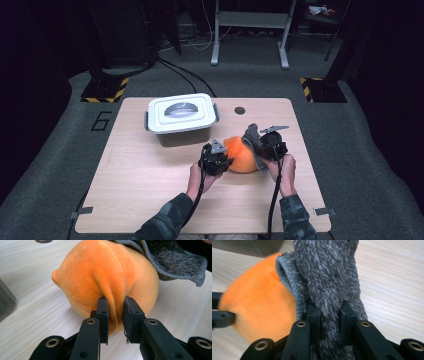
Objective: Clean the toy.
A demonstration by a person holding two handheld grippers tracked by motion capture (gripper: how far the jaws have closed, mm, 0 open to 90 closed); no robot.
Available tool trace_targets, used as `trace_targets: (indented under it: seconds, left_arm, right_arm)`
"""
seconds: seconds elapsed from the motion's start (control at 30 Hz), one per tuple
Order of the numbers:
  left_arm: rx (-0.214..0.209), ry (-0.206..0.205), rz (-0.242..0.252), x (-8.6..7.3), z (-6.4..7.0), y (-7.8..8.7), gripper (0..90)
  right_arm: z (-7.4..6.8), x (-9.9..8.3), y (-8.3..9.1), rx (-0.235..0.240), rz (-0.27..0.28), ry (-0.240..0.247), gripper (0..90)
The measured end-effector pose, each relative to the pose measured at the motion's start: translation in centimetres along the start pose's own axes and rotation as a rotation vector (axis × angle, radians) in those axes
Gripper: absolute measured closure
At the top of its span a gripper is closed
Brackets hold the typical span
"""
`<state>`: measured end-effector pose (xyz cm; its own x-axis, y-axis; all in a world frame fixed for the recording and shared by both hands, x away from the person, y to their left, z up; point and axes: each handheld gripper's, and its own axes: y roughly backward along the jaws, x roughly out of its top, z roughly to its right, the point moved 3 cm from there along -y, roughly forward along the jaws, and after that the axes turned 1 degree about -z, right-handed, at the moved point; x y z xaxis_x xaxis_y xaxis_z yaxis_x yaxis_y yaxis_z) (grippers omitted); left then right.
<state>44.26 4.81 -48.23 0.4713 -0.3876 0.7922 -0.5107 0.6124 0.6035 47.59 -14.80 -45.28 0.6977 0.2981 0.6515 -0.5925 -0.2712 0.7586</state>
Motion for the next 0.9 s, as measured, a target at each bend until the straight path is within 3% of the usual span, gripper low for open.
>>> trace_targets:
  seconds: [0.3,0.37,0.67,0.9]
  left_arm:
    - [-0.002,0.004,0.006,-0.1,-0.1,-0.1,75.9]
    - [-0.001,0.003,0.005,-0.1,-0.1,-0.1,75.9]
    - [0.002,0.008,0.001,-0.3,-0.3,0.0,75.6]
    - [0.005,0.017,0.008,-0.3,-0.4,0.2,75.5]
  right_arm:
    - [1.5,-1.4,-1.1,-0.008,-0.041,-0.05,74.4]
    - [1.8,-1.9,-1.6,-0.006,-0.067,-0.085,74.4]
    - [3.0,-3.4,-3.7,-0.02,-0.137,-0.103,74.4]
    - [2.9,-2.6,-2.1,-0.029,-0.089,-0.098,74.7]
